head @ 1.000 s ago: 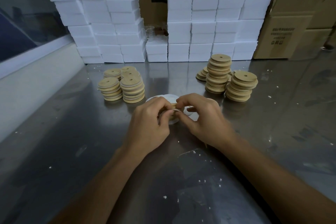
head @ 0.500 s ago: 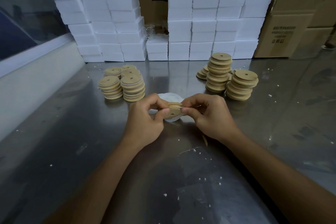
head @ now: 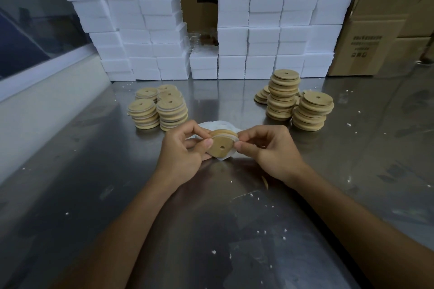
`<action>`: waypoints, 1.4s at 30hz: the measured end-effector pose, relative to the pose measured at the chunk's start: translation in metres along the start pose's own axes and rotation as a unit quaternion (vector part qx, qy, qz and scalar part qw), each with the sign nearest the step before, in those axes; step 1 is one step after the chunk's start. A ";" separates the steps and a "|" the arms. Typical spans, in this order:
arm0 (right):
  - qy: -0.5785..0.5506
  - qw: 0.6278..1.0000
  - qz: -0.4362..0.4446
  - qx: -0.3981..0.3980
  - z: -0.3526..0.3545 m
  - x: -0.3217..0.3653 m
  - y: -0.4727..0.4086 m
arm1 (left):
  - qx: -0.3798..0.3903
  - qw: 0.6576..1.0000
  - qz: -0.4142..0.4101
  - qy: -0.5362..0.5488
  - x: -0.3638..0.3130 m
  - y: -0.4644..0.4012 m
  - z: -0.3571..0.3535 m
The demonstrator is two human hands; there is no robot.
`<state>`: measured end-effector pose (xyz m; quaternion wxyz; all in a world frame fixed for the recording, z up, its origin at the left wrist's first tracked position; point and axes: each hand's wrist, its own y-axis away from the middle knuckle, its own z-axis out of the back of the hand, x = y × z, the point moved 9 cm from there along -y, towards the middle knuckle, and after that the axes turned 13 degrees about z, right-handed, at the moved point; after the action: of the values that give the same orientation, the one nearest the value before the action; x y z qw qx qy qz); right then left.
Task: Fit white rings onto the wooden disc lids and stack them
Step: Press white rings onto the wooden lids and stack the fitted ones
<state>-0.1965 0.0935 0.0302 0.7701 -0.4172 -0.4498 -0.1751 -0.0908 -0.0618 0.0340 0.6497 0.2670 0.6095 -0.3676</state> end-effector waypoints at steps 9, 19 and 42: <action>-0.069 0.996 -0.051 -0.006 0.001 -0.005 0.001 | 0.003 1.000 0.011 0.012 0.005 -0.001 0.001; 0.219 0.952 0.194 0.086 -0.014 0.047 0.005 | -0.016 0.883 -0.293 -0.367 -0.048 0.036 -0.030; 0.138 0.984 0.105 0.035 -0.002 0.022 -0.003 | -0.033 0.973 -0.151 -0.169 -0.025 0.009 -0.003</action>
<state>-0.1853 0.0922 0.0496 0.8530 -0.4069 -0.2986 -0.1329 -0.0852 -0.0503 0.0576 0.6885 0.0840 0.5359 -0.4813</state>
